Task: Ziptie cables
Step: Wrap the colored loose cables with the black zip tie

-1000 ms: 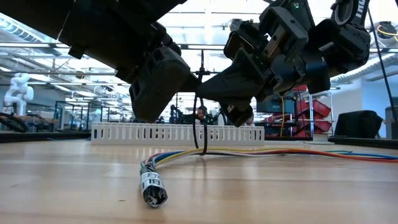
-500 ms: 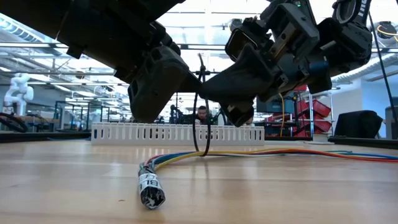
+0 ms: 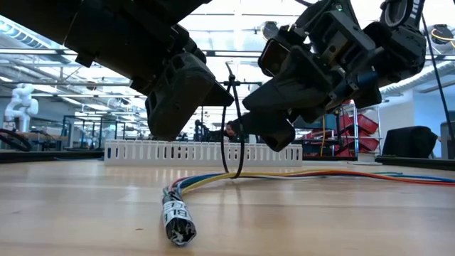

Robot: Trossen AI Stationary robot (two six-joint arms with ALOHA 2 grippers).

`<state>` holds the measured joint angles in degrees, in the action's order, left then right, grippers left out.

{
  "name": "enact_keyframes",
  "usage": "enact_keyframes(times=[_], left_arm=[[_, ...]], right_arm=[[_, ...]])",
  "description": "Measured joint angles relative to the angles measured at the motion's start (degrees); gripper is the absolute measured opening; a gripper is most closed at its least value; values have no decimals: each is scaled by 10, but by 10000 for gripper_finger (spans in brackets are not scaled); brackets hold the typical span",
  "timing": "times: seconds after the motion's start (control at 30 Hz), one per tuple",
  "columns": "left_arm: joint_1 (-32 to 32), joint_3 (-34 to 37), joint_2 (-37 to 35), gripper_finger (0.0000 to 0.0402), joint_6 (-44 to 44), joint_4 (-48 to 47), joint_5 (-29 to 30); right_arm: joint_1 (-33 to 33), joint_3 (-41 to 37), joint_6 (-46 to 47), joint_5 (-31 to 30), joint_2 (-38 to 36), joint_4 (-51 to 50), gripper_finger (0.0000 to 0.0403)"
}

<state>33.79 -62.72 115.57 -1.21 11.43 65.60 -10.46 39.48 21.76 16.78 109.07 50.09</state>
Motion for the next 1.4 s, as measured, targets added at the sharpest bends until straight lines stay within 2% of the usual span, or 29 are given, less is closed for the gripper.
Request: enact_keyframes(times=[0.1, 0.3, 0.5, 0.83, 1.07, 1.4], left_arm=[[0, 0, 0, 0, 0, 0, -2], [0, 0, 0, 0, -2, 0, -9], [0, 0, 0, 0, 0, 0, -10], [0, 0, 0, 0, 0, 1, -11], [0, 0, 0, 0, 0, 1, -15], [0, 0, 0, 0, 0, 0, -16]], right_arm=[[-1, 0, -1, -7, -11, -21, 187], [0, -18, -40, -80, -84, -101, 182], [-1, -28, -64, -96, -148, -113, 181], [-2, -27, -61, -97, -111, -45, 167], [-2, -13, -64, -89, -99, -34, 136], [-2, -5, -64, -81, -99, -36, 132]])
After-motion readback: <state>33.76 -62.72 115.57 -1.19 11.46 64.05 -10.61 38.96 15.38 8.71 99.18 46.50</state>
